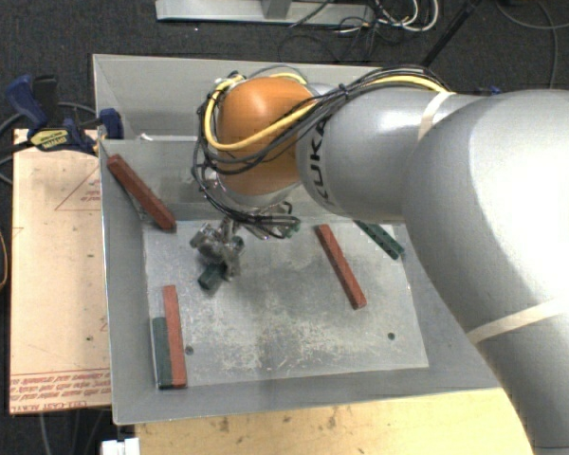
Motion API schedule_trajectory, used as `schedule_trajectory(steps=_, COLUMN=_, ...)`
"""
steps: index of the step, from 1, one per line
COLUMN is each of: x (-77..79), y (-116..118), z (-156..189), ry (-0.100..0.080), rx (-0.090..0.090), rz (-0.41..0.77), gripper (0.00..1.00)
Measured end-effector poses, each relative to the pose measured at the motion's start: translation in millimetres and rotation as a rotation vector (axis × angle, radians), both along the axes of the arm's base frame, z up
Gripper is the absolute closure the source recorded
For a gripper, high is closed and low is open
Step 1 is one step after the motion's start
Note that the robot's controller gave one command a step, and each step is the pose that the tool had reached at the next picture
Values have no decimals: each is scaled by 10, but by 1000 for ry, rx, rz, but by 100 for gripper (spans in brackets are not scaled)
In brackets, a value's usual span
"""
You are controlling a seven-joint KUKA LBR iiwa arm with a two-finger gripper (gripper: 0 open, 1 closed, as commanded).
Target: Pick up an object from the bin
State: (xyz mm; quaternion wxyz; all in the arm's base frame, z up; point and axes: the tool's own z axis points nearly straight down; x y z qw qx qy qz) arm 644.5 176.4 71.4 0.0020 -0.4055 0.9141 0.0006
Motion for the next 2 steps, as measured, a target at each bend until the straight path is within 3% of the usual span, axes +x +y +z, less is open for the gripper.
schedule_trajectory(steps=1, x=-125, y=-18, z=1235, ry=-8, rx=2, rz=43, gripper=100)
schedule_trajectory(steps=2, x=96, y=-7, z=2030, ry=-9, rx=-1, rz=510, gripper=100)
